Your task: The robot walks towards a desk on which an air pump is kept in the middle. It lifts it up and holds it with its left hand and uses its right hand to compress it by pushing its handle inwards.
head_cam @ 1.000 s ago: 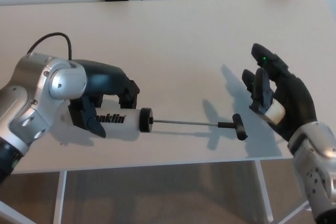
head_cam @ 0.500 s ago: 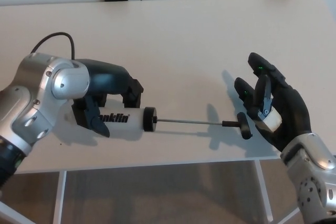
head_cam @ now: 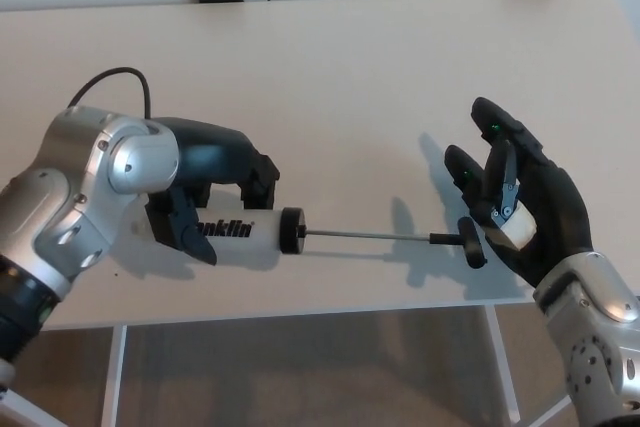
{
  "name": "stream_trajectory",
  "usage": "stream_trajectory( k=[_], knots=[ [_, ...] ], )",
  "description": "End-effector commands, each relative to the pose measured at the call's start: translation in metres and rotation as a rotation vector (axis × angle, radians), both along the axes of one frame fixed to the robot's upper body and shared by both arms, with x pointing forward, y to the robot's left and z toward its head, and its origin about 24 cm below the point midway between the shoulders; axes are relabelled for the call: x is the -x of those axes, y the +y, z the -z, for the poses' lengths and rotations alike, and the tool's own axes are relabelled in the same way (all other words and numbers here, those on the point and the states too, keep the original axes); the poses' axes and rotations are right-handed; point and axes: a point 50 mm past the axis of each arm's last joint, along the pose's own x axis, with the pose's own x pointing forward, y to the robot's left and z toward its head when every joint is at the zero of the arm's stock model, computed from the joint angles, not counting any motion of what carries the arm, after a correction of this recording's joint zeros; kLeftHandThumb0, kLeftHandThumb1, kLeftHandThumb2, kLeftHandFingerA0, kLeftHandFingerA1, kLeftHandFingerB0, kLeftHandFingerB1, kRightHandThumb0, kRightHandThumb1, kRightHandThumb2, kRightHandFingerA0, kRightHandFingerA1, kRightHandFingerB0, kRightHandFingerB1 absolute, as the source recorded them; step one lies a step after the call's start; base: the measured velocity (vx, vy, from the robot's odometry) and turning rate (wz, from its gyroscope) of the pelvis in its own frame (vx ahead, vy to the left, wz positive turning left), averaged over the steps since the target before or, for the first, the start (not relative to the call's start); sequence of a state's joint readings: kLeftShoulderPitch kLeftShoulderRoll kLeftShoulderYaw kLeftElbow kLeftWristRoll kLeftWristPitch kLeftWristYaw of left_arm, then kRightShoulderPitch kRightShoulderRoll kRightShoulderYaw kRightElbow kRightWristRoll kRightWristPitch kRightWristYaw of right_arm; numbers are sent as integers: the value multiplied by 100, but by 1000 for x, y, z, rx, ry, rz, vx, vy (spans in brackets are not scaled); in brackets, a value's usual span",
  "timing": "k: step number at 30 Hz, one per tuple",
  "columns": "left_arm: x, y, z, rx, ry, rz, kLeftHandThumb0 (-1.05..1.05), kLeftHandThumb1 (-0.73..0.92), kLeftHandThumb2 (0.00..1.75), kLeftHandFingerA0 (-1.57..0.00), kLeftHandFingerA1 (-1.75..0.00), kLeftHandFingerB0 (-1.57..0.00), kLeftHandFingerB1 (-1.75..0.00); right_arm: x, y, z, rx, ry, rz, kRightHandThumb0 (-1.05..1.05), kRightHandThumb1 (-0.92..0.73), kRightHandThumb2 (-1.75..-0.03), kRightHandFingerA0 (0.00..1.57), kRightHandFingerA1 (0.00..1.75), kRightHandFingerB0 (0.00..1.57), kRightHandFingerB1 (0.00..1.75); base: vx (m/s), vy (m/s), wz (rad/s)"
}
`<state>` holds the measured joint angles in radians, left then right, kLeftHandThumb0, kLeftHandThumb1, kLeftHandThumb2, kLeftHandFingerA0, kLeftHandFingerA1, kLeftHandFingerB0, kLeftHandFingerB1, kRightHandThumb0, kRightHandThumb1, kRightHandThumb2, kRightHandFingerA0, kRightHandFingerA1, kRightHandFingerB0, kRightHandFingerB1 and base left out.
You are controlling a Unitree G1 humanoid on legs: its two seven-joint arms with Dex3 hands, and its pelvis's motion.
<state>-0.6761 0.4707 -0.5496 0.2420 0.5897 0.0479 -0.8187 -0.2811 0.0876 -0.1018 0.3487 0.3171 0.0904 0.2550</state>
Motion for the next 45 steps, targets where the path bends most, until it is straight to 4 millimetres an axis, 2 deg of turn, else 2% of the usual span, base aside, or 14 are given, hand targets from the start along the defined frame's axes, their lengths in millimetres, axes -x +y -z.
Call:
stream_trajectory(
  k=[1,4,6,9,23,24,30,31,33,34,38,39,43,45],
  knots=[
    [-5,-20,-2,17,-62,-22,-26,79,63,-83,-50,-67,-45,-3,8,-3,-10,-16,65,-89,-82,-114,6,22,7,17,0,0,0],
    [-6,-31,-4,36,-75,-28,-26,78,63,-91,-60,-72,-47,-5,13,-6,-11,-29,84,-89,-83,-115,6,22,7,17,0,0,0],
    [-7,-51,-7,76,-112,-15,-29,75,62,-83,-54,-59,-46,-6,21,-11,-71,-37,157,-87,-80,-112,2,28,13,25,0,0,0],
    [-6,-63,-8,90,-146,5,-27,74,61,-82,-55,-60,-46,-5,23,-13,-77,-60,197,-83,-74,-109,5,40,12,32,0,0,0],
    [-14,-87,-11,86,-211,-15,-26,65,59,-83,-63,-61,-44,-11,16,-21,-104,-91,403,-85,-79,-113,5,41,5,36,0,0,0],
    [-14,-88,-12,90,-213,-21,-24,65,59,-76,-68,-44,-37,-12,16,-23,-106,-91,413,-85,-91,-75,15,31,15,28,0,0,0],
    [-12,-95,-10,115,-245,-42,-28,62,59,-82,-78,-52,-39,-14,12,-26,-130,-102,470,-85,-82,-86,9,35,12,34,0,0,0],
    [-10,-97,-9,120,-248,-51,-29,65,60,-81,-80,-55,-41,-13,11,-26,-136,-98,500,-36,-52,-110,1,48,0,46,0,0,0],
    [-10,-98,-9,121,-249,-57,-29,65,60,-81,-80,-55,-41,-13,10,-26,-138,-96,512,-36,-52,-110,1,48,0,46,0,0,0],
    [-10,-99,-9,123,-249,-58,-27,65,59,-80,-84,-53,-40,-14,10,-26,-145,-95,519,-78,-92,-69,20,33,21,30,0,0,0],
    [-9,-101,-9,132,-251,-68,-27,65,61,-72,-99,-53,-42,-14,8,-27,-166,-98,539,-80,-91,-68,21,33,20,30,0,0,0],
    [-8,-103,-9,154,-260,-79,-24,65,60,-67,-123,-40,-37,-15,7,-29,-177,-107,554,-82,-92,-69,21,33,20,29,0,0,0],
    [-5,-107,-8,211,-297,-98,-24,66,60,-71,-127,-40,-38,-15,4,-35,-198,-128,590,-82,-92,-68,25,33,23,29,0,0,0],
    [-3,-106,-5,256,-321,-99,-30,71,61,-76,-113,-45,-39,-16,4,-39,-206,-152,593,-84,-91,-68,23,32,22,29,0,0,0]
  ],
)
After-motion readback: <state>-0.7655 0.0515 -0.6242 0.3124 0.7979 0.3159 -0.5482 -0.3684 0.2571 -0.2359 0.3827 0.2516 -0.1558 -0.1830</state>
